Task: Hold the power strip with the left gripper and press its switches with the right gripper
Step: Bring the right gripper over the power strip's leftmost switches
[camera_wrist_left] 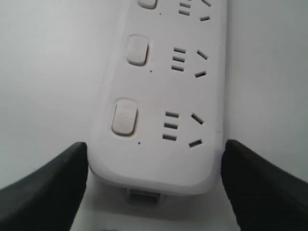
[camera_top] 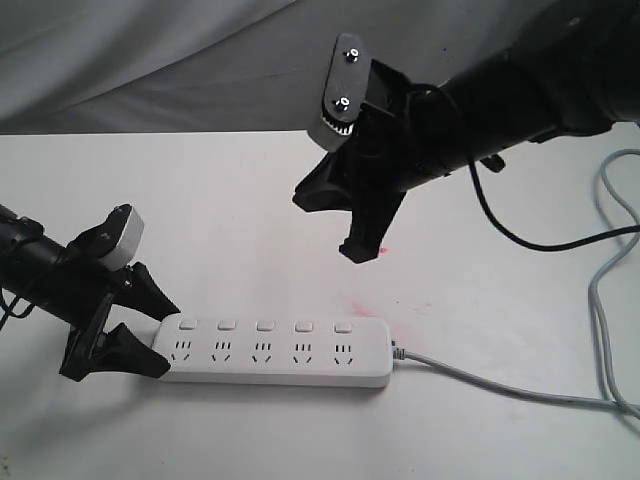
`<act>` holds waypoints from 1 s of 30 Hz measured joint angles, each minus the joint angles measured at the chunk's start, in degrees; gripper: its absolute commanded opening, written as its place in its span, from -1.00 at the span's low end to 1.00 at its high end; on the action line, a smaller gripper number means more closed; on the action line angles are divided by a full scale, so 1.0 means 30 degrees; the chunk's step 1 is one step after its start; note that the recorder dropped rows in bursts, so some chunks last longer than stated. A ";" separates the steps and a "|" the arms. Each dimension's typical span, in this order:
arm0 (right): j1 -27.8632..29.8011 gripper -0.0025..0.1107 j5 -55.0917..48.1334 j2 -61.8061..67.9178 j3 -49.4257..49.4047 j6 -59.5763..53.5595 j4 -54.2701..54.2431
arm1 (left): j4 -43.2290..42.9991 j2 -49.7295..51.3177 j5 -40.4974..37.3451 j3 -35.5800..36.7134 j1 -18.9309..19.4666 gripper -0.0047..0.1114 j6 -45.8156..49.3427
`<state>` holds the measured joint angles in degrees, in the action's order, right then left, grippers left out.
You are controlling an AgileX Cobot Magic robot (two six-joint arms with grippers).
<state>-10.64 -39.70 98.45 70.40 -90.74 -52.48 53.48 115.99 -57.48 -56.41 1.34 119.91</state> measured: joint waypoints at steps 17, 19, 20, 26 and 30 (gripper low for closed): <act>-0.0631 0.37 0.4045 0.2863 0.0000 -0.1305 -0.1132 | 0.0000 0.0000 0.0000 0.0000 0.0000 -0.52 0.0000; -0.1056 0.37 0.4200 0.3061 0.0000 -0.1807 -0.1132 | 0.0000 0.0000 0.0000 0.0000 0.0000 -0.52 0.0000; -0.1336 0.37 0.4238 0.3200 0.0000 -0.1995 -0.1164 | 0.0000 0.0000 0.0000 0.0000 0.0000 -0.52 0.0000; -0.2796 0.37 0.5231 0.3564 0.0000 -0.2535 -0.1597 | 0.0000 0.0000 0.0000 0.0000 0.0000 -0.52 0.0000; -0.2915 0.37 0.5448 0.3564 0.0000 -0.2614 -0.2163 | 0.0000 0.0000 0.0000 0.0000 0.0000 -0.52 0.0000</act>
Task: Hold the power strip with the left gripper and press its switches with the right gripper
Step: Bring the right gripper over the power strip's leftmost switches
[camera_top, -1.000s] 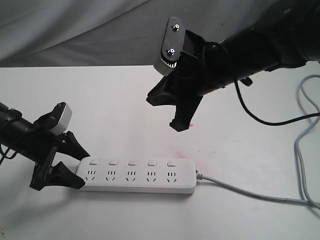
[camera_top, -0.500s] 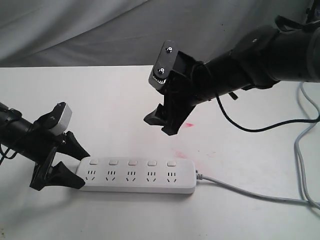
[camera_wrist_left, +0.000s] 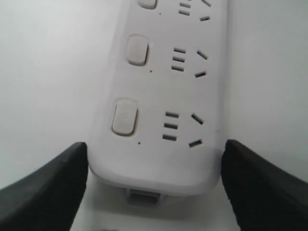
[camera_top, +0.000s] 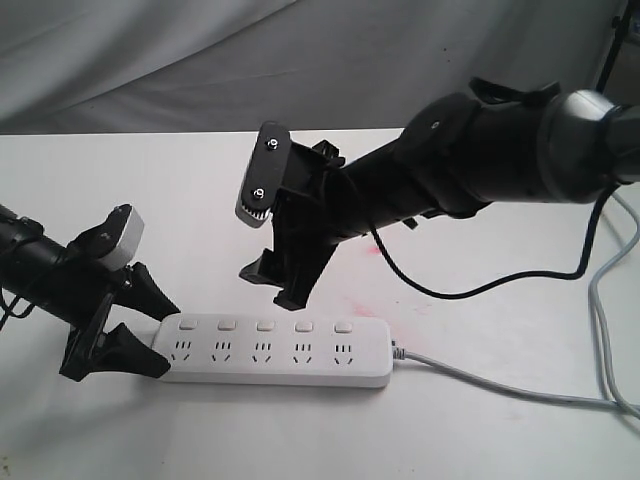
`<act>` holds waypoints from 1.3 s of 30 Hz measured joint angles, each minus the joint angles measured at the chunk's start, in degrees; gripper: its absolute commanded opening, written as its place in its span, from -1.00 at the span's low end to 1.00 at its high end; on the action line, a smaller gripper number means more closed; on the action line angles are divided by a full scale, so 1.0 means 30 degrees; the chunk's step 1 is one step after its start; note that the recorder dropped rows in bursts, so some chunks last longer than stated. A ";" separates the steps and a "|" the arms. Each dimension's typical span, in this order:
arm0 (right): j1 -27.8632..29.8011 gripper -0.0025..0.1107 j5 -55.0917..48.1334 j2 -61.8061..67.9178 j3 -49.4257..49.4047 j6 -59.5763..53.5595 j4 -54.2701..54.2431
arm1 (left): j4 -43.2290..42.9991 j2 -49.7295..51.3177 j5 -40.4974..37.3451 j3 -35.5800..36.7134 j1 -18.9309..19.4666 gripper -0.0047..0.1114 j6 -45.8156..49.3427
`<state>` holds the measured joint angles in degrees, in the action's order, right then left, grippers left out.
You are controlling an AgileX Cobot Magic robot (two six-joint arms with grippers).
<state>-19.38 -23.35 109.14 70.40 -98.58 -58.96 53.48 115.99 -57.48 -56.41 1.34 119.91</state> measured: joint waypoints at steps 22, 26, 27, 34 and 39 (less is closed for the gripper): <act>0.0000 0.37 -0.2974 0.3912 0.3328 -0.5603 -0.6570 | 0.0000 0.0000 0.0000 0.0000 0.0000 -0.52 0.0000; -0.0042 0.37 -0.3230 0.5199 0.5130 -0.4272 -0.5198 | 0.0000 0.0000 0.0000 0.0000 0.0000 -0.52 0.0000; -0.0117 0.37 -0.3321 0.5480 0.5490 -0.3986 -0.4849 | 0.0000 0.0000 0.0000 0.0000 0.0000 -0.52 0.0000; -0.0711 0.37 -0.3677 0.6756 0.7187 -0.1899 -0.2474 | 0.0000 0.0000 0.0000 0.0000 0.0000 -0.52 0.0000; -0.1166 0.37 -0.3510 0.7069 0.7334 -0.1399 -0.1596 | 0.0000 0.0000 0.0000 0.0000 0.0000 -0.52 0.0000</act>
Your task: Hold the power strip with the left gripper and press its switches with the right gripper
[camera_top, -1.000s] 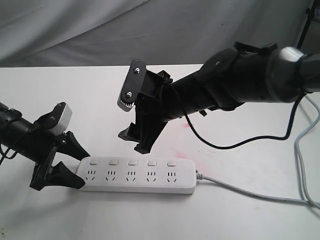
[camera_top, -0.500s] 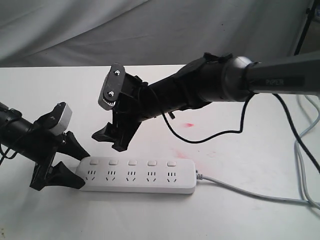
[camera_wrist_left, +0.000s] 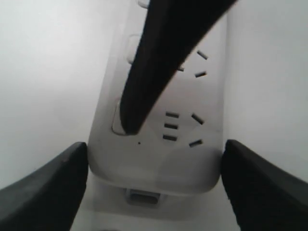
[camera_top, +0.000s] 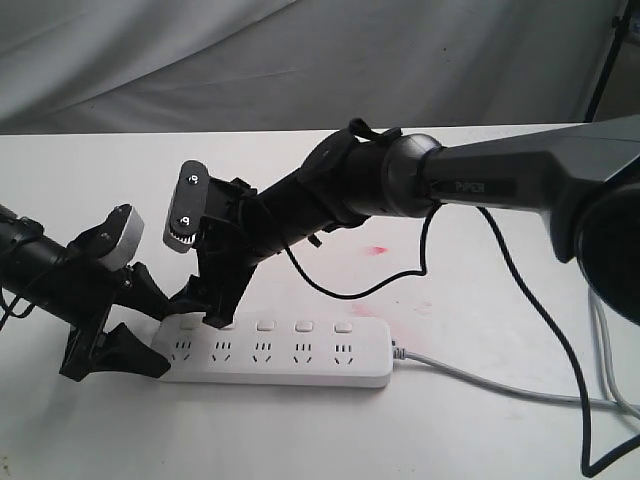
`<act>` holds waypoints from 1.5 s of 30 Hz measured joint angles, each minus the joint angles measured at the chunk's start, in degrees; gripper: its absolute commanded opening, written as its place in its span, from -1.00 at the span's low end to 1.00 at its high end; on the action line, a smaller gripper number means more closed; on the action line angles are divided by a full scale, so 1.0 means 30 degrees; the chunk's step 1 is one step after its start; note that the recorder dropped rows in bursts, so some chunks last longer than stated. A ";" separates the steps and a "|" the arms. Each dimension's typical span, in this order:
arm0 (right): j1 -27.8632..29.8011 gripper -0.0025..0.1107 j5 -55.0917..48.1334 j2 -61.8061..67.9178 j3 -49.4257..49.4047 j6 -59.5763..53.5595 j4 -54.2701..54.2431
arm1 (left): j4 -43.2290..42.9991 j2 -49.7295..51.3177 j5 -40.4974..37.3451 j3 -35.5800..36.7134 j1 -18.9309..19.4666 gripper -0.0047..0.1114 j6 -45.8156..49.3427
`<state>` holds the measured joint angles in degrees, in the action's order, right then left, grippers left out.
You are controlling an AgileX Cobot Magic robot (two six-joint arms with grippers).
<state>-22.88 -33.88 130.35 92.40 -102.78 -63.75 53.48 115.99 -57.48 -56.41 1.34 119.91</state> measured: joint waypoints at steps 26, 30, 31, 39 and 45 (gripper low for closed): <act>-0.0183 0.37 0.0653 0.0129 0.0000 0.0481 0.0545 | 0.0000 0.0000 0.0000 0.0000 0.0000 -0.52 0.0000; -0.0183 0.37 0.0653 0.0508 0.0027 0.0481 0.0583 | 0.0000 0.0000 0.0000 0.0000 0.0000 -0.52 0.0000; -0.0183 0.37 0.0653 0.0577 0.0027 0.0481 0.0583 | 0.0000 0.0000 0.0000 0.0000 0.0000 -0.52 0.0000; -0.0183 0.37 0.0653 0.0578 0.0027 0.0706 0.1065 | 0.0000 0.0000 0.0000 0.0000 0.0000 -0.52 0.0000; -0.0183 0.37 0.0695 0.0616 0.0027 0.0833 0.1361 | 0.0000 0.0000 0.0000 0.0000 0.0000 -0.52 0.0000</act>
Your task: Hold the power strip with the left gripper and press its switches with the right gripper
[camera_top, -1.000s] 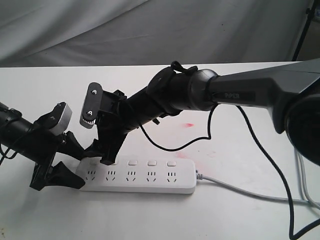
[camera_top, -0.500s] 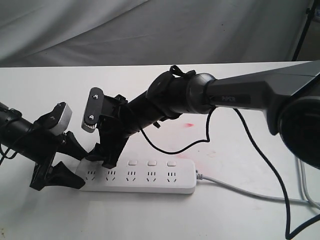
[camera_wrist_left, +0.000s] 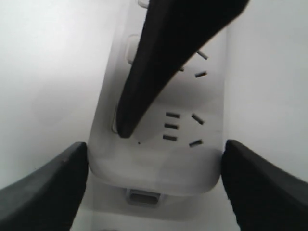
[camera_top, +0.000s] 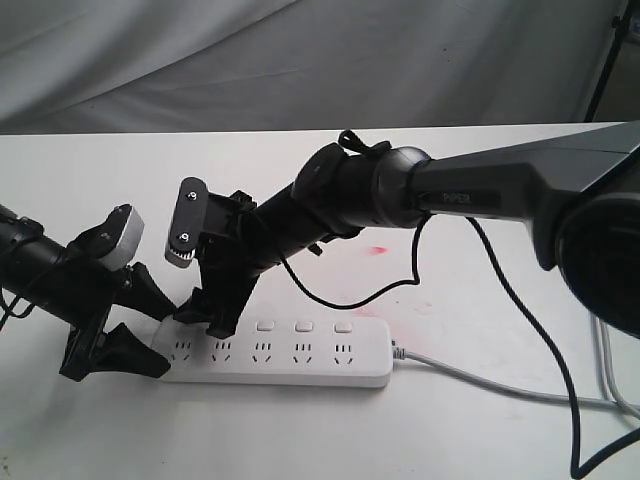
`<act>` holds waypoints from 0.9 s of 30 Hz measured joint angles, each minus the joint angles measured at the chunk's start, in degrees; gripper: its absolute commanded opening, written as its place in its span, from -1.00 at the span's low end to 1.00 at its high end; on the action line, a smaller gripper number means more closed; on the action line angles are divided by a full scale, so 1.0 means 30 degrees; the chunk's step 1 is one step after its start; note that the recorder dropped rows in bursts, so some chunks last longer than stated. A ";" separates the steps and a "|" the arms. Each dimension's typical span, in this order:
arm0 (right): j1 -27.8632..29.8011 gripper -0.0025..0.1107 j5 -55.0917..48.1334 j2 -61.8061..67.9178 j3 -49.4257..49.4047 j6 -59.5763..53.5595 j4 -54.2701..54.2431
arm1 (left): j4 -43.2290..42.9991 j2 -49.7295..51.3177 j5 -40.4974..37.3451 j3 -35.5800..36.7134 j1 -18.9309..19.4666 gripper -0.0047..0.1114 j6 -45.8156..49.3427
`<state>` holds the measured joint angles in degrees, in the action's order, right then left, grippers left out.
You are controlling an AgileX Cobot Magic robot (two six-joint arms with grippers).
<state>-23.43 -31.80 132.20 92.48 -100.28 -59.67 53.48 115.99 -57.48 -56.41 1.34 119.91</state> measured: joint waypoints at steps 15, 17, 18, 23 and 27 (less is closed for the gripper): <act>-0.0178 0.37 0.0351 -0.0194 0.0204 0.1338 0.1402 | 0.0000 0.0000 0.0000 0.0000 0.0000 -0.52 0.0000; -0.0178 0.37 -0.0168 -0.0321 0.0204 0.1371 0.1544 | 0.0000 0.0000 0.0000 0.0000 0.0000 -0.52 0.0000; -0.0301 0.37 -0.0260 -0.0321 0.0204 0.1409 0.1538 | 0.0000 0.0000 0.0000 0.0000 0.0000 -0.52 0.0000; -0.0382 0.37 -0.0333 -0.0330 0.0204 0.1409 0.1660 | 0.0000 0.0000 0.0000 0.0000 0.0000 -0.52 0.0000; -0.0382 0.37 -0.0144 -0.0359 0.0204 0.1409 0.1828 | 0.0000 0.0000 0.0000 0.0000 0.0000 -0.52 0.0000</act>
<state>-24.58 -32.23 131.12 93.09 -96.06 -54.18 53.48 115.99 -57.48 -56.41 1.34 119.91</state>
